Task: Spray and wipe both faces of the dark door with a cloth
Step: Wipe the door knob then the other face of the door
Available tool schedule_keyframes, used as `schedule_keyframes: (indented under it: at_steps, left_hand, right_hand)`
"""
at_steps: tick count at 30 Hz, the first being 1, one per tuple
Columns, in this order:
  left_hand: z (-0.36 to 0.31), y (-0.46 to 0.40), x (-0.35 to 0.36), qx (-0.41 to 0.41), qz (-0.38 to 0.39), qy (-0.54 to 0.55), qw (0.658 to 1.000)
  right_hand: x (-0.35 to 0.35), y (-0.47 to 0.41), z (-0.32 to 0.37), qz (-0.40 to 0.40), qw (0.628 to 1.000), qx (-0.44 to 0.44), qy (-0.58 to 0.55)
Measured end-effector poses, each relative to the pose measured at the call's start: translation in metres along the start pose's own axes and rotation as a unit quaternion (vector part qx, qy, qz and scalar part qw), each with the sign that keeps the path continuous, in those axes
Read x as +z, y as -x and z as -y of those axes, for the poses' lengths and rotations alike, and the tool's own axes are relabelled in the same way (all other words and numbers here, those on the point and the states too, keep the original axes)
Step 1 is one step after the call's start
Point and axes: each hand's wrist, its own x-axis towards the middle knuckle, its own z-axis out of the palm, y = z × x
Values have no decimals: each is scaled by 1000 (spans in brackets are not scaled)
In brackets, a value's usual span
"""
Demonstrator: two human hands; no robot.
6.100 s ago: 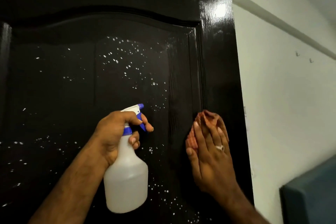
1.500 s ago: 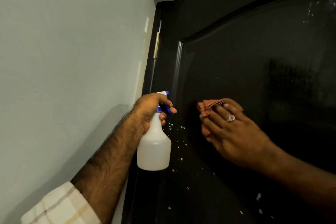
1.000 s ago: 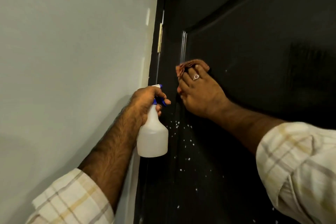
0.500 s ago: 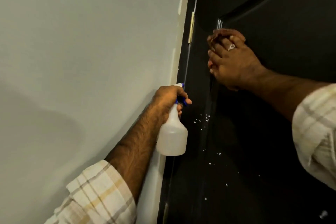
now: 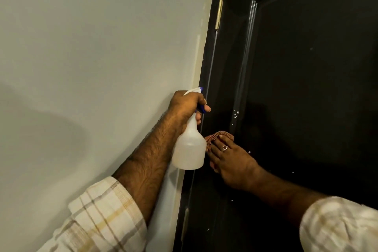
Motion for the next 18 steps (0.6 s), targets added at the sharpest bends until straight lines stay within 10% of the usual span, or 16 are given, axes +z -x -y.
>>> schedule_keyframes:
  at_steps: [8, 18]
  left_hand:
    - [-10, -26, 5, -43, 38, 37, 998]
    - [7, -24, 0, -34, 74, 49, 995]
  right_hand:
    - [-114, -15, -187, -99, 941, 267, 185]
    - [-3, 43, -17, -20, 998, 68, -4]
